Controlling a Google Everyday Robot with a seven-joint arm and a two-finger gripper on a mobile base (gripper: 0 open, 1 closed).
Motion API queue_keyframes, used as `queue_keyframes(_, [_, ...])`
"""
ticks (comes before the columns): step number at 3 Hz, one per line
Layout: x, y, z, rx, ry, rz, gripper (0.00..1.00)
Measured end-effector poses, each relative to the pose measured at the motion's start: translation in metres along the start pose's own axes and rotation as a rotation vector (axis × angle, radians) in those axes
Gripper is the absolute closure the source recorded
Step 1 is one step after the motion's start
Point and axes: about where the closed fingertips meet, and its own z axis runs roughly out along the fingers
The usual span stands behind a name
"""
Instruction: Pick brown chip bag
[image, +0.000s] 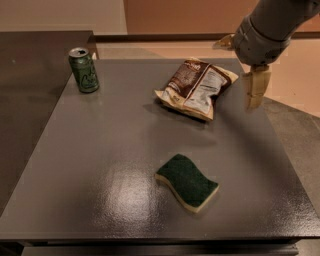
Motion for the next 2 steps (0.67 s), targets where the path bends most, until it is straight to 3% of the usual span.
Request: queue_keyframes(2, [-0.014, -0.024, 0.043, -0.002, -0.059, -0.193, 0.00])
